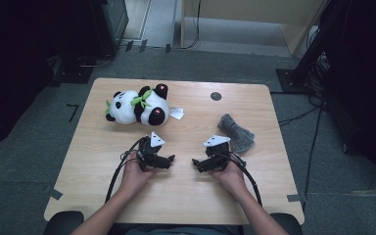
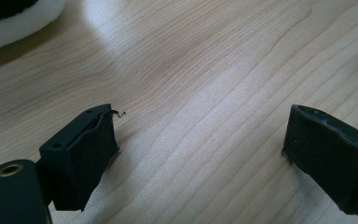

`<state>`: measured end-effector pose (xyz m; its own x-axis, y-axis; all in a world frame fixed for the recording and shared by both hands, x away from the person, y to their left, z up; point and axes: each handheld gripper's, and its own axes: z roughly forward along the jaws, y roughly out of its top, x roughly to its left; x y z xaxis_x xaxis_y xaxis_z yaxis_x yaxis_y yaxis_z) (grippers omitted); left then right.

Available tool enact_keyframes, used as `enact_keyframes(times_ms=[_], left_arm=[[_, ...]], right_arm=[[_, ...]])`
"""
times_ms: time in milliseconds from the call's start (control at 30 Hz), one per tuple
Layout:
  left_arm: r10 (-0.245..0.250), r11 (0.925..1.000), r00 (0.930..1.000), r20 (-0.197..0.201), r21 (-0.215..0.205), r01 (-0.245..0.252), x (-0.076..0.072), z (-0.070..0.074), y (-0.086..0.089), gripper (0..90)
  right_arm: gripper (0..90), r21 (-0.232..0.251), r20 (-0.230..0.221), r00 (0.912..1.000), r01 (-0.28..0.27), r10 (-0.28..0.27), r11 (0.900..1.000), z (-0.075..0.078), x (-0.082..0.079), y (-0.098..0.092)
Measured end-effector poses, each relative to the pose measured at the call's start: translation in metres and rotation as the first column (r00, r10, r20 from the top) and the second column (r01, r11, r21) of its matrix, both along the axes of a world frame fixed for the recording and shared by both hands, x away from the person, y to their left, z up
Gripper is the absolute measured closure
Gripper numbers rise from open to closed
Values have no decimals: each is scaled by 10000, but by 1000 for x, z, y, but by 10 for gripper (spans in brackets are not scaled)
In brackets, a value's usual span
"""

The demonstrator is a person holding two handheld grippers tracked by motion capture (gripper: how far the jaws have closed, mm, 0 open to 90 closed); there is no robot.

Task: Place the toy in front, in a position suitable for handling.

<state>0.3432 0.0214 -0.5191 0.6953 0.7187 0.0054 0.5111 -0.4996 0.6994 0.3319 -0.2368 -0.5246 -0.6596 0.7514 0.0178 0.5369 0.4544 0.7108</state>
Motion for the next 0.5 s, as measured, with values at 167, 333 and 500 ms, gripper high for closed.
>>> enact_keyframes(times_ms=[167,333,500], left_arm=[[-177,9998,9998,25,-56,177,-1,1,2,125],[-310,9995,9995,-112,-27,310,-1,3,3,149],[-427,9987,9985,-341,-307,417,1,6,7,152]], right_arm=[[56,32,-2,9999,130,-130,9999,1,0,-1],[142,194,138,9998,115,-117,9997,3,-3,-4],[208,212,-65,9997,224,-223,9995,7,-2,-4]])
